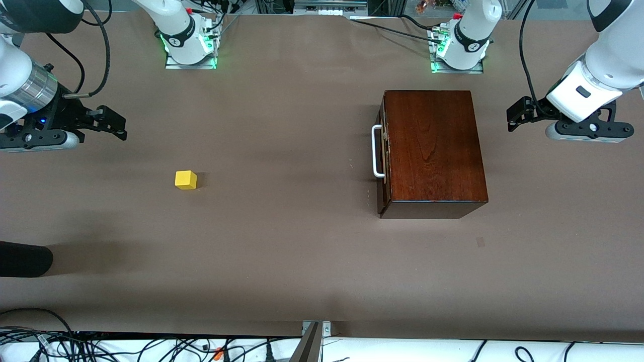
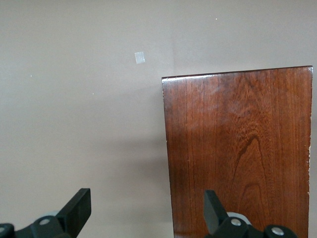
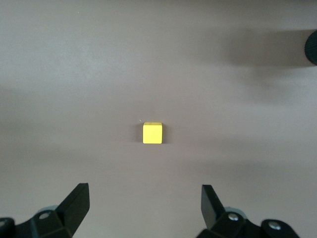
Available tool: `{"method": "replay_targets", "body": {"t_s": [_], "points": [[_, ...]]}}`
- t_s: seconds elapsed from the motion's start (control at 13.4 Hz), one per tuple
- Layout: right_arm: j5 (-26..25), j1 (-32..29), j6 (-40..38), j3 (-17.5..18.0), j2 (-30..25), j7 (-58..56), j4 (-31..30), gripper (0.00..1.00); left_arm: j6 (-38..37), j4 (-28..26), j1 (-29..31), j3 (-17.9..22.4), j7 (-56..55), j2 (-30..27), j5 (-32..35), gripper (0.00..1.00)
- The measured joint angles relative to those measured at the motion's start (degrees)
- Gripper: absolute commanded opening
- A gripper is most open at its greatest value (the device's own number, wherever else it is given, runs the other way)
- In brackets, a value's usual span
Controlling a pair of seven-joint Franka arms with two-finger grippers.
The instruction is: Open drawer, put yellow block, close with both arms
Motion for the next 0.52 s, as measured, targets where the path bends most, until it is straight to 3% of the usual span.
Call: {"method": "replay_targets", "body": {"t_s": [0.52], "points": [[0.0,0.0,0.0,0.0,0.0,0.0,0.0,1.00,-0.4,1.2,-0.1,-0.3,0.0,0.7,0.0,1.00]]}}
